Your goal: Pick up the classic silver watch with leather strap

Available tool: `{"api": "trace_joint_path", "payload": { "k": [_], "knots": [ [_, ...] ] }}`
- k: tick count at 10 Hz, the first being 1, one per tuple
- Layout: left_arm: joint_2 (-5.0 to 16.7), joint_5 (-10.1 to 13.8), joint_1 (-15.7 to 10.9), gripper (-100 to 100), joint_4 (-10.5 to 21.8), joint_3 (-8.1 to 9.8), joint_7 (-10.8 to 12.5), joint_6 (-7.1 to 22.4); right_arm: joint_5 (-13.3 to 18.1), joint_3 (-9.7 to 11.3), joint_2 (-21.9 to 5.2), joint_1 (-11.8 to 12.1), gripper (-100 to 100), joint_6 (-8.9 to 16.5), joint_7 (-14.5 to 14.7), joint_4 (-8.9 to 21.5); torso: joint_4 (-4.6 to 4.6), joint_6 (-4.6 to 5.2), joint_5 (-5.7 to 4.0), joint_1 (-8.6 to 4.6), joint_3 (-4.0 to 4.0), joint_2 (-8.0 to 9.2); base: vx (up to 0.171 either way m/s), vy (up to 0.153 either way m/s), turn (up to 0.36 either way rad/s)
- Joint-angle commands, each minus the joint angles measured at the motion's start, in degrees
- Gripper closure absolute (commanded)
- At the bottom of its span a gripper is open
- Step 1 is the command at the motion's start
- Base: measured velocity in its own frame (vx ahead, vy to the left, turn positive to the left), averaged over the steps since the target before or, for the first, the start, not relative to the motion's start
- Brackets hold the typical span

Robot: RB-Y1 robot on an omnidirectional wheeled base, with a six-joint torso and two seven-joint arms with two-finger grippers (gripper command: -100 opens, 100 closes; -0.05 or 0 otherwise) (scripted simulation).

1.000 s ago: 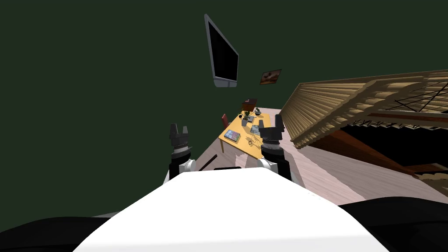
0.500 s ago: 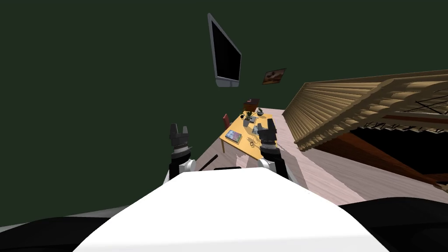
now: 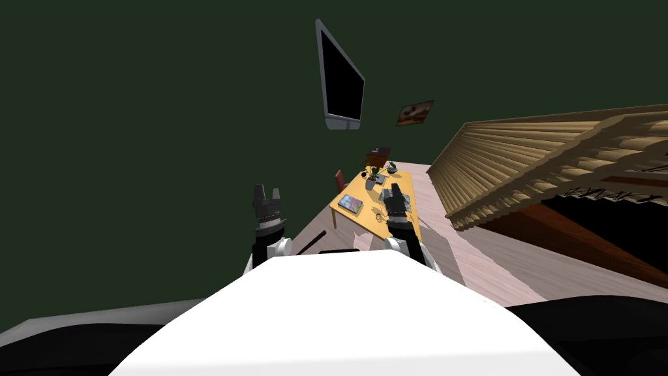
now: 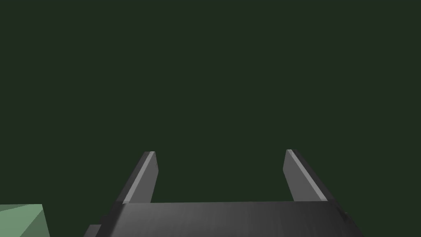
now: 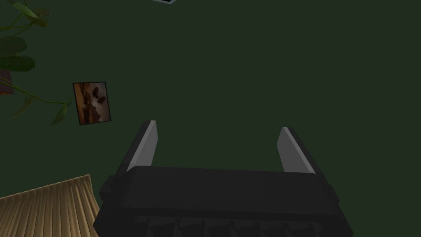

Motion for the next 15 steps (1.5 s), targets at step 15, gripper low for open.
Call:
{"api": "trace_joint_path", "payload": {
  "k": [15],
  "knots": [
    [0.0,0.0,0.0,0,0.0,0.0,0.0,0.0,0.2,-6.6,-2.8,-5.2,-100,-0.4,19.6,23.4,0.02,0.02,0.0,0.0,0.05,0.09,0.018,0.002,0.055]
  ]
}}
